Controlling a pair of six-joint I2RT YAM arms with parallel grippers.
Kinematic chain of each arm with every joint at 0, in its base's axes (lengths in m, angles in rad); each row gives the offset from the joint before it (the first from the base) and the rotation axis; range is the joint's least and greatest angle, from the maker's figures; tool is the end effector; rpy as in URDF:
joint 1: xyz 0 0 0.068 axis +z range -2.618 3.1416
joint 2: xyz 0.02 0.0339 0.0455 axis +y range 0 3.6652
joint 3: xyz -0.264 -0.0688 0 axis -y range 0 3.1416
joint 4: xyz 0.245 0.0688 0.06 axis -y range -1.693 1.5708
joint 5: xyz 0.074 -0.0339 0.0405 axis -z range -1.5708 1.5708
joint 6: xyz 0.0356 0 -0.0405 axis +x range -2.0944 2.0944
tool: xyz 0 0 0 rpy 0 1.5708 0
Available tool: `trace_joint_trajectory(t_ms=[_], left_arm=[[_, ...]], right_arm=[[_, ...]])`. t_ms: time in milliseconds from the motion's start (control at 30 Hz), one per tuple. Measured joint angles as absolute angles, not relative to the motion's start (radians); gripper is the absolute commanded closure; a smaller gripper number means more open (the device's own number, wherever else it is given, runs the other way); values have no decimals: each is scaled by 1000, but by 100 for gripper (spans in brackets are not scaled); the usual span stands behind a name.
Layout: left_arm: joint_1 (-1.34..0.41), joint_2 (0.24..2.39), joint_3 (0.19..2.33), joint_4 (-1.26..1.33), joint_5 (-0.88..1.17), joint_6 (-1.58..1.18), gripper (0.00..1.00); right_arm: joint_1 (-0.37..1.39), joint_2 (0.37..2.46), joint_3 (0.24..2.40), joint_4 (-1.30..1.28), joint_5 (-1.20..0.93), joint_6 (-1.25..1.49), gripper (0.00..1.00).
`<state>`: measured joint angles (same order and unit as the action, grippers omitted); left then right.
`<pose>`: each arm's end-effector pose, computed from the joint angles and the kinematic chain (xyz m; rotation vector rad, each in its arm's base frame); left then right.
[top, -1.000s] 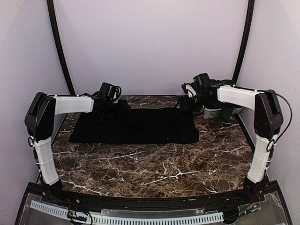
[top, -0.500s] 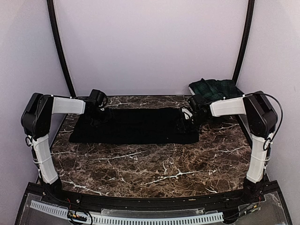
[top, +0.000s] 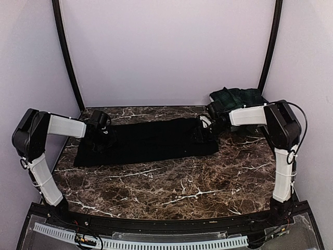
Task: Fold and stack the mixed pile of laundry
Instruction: Rotate the rectangle-folded T-shirt at the center of the board.
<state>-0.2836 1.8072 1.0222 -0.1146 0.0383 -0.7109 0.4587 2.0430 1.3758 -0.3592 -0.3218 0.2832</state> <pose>0.3507 -0.1036 0.1536 -0.5200 2.4763 -0.4636 0.3765 0.1985 0.1519 -0.3545 2.6491 0.6740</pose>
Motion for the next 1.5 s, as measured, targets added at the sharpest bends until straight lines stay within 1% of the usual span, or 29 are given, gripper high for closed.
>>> trace_joint_trajectory(t_ms=[200,367,433,567,700,833,933,1133,1233,1333,1500], left_arm=[[-285,1687,885,-104,74,-736,34],[-296,1626,881,-160,67,-699,33],[-297,1595,912,-192,36,-665,32],[-297,1597,1052,-242,-19,-601,31],[-289,1687,1206,-258,-47,-556,33],[-279,1819,1280,-265,-57,-530,34],[-268,1897,1291,-289,-64,-519,36],[-248,1958,1290,-316,-73,-509,40],[-245,1956,1266,-310,-72,-509,43],[-245,1917,1191,-258,-64,-513,45],[-277,1822,1056,-214,-38,-528,47]], right_arm=[[428,2206,1641,-425,-292,250,32],[422,2238,1764,-488,-279,225,31],[427,2215,1772,-496,-274,221,29],[462,2121,1734,-503,-270,221,31],[519,2011,1665,-484,-286,238,33],[564,2009,1621,-456,-302,261,34],[576,2054,1586,-445,-316,280,34],[562,2170,1571,-434,-320,292,34],[544,2187,1596,-424,-319,291,35],[516,2224,1645,-418,-337,286,35],[470,2325,1800,-427,-346,262,35]])
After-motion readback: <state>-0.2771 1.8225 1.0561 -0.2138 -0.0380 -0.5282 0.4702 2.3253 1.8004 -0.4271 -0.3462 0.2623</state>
